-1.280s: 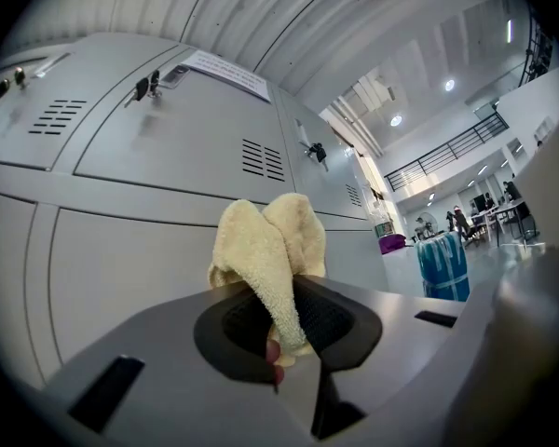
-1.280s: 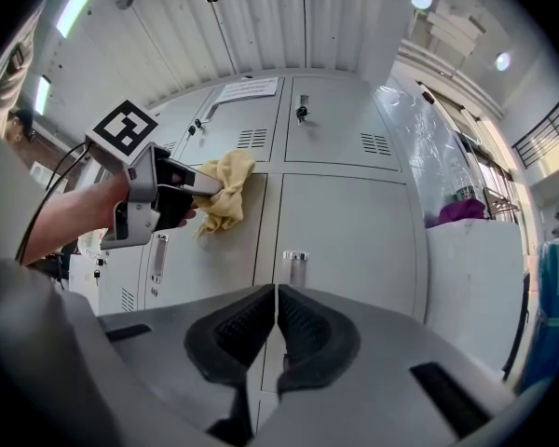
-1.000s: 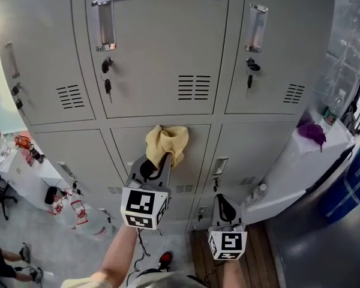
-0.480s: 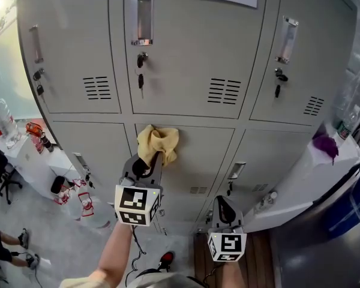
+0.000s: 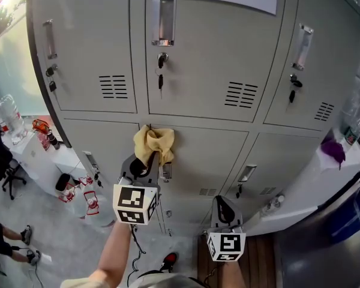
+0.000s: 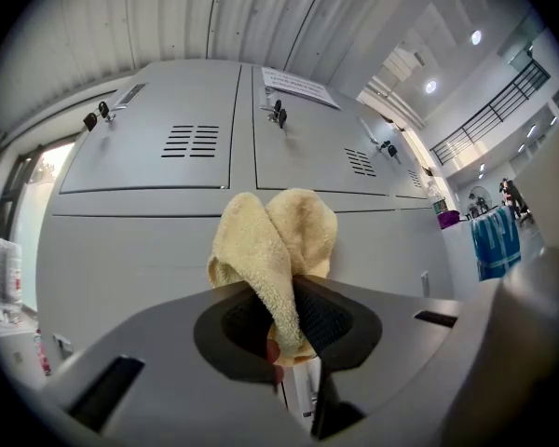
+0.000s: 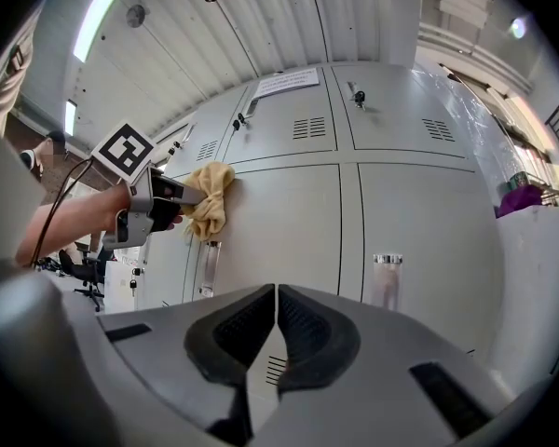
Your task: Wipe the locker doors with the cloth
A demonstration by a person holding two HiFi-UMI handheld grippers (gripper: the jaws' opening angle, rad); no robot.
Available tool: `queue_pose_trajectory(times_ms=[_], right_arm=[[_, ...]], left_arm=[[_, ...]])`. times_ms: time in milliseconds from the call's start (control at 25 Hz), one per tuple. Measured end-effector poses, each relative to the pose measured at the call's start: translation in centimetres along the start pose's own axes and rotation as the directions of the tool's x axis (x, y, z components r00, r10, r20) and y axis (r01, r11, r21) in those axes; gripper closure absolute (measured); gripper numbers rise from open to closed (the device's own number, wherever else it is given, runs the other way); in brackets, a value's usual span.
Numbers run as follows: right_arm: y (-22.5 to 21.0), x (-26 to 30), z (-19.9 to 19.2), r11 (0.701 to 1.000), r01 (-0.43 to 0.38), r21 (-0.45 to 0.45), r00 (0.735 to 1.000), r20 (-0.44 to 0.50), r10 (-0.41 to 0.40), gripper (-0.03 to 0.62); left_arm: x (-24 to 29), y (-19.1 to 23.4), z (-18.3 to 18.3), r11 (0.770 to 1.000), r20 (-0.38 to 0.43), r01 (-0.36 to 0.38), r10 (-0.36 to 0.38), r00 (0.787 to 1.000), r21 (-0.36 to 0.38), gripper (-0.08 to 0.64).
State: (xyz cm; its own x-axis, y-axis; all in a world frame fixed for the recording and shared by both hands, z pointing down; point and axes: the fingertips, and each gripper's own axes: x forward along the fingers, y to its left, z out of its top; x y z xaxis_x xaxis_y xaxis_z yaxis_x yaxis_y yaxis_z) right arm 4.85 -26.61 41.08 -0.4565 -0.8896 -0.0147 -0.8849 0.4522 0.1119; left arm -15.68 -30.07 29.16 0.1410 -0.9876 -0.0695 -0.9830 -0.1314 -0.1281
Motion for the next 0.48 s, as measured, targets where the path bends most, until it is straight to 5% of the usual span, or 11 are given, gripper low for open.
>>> queue_pose_trajectory(times_ms=[480], right_arm=[[-0.6, -1.0, -0.1, 1.0, 0.026, -0.007, 1.0, -0.009, -0.026, 0.568]], left_arm=[[-2.9, -2.3, -0.1, 0.999, 0.02, 0.049, -0.05, 0.999, 0.019, 0.485]])
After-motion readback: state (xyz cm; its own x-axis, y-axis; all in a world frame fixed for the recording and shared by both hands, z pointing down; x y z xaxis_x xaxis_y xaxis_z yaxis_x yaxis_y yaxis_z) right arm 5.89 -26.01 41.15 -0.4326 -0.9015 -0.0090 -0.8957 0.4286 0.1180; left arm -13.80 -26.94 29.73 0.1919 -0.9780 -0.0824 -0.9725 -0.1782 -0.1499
